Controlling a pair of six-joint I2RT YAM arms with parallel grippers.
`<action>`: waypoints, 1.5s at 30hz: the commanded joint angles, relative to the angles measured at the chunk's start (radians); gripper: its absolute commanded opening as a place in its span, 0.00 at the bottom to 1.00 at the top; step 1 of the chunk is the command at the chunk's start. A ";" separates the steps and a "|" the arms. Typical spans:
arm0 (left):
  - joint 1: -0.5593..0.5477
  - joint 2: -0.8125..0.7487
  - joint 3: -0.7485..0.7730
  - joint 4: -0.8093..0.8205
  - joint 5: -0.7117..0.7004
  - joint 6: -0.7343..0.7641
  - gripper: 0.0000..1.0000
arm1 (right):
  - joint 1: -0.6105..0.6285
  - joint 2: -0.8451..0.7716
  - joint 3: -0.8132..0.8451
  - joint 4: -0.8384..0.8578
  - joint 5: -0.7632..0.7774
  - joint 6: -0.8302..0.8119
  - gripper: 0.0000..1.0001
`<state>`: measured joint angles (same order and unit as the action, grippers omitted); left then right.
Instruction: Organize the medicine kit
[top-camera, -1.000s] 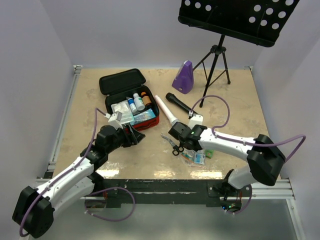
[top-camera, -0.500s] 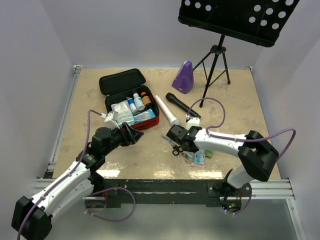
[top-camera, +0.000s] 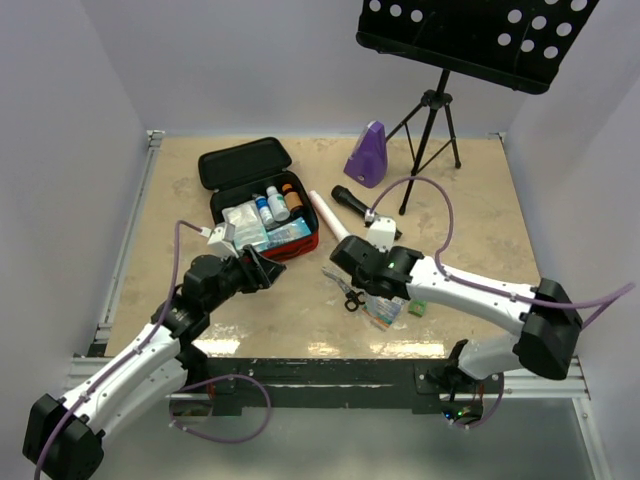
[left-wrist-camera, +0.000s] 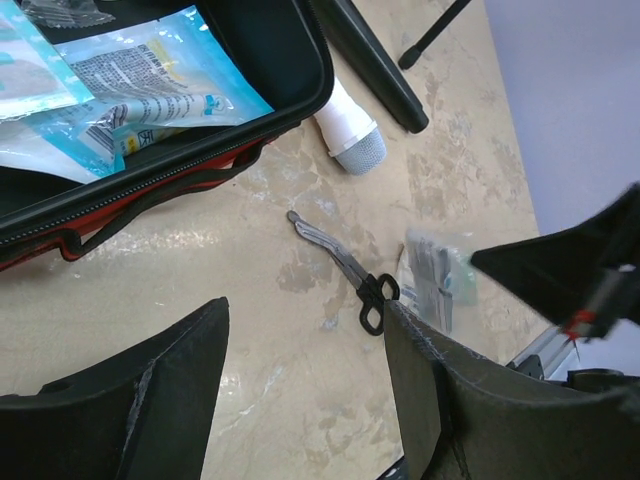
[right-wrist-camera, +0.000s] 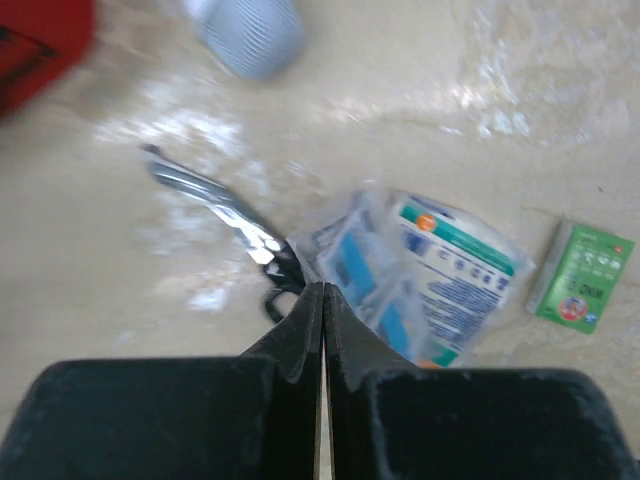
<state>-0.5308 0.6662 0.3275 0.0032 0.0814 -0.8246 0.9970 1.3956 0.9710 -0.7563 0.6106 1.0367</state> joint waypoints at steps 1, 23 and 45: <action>-0.001 0.013 0.045 -0.002 -0.023 0.021 0.67 | 0.003 -0.064 0.152 0.052 0.035 -0.075 0.00; 0.000 -0.073 0.119 -0.247 -0.134 0.025 0.73 | 0.003 0.092 0.083 0.510 -0.161 -0.380 0.66; 0.000 -0.192 0.191 -0.428 -0.252 0.062 0.72 | 0.020 0.414 0.054 0.663 -0.199 -0.432 0.49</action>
<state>-0.5304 0.4763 0.4862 -0.4206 -0.1539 -0.7670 1.0161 1.7981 1.0023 -0.0887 0.3920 0.6014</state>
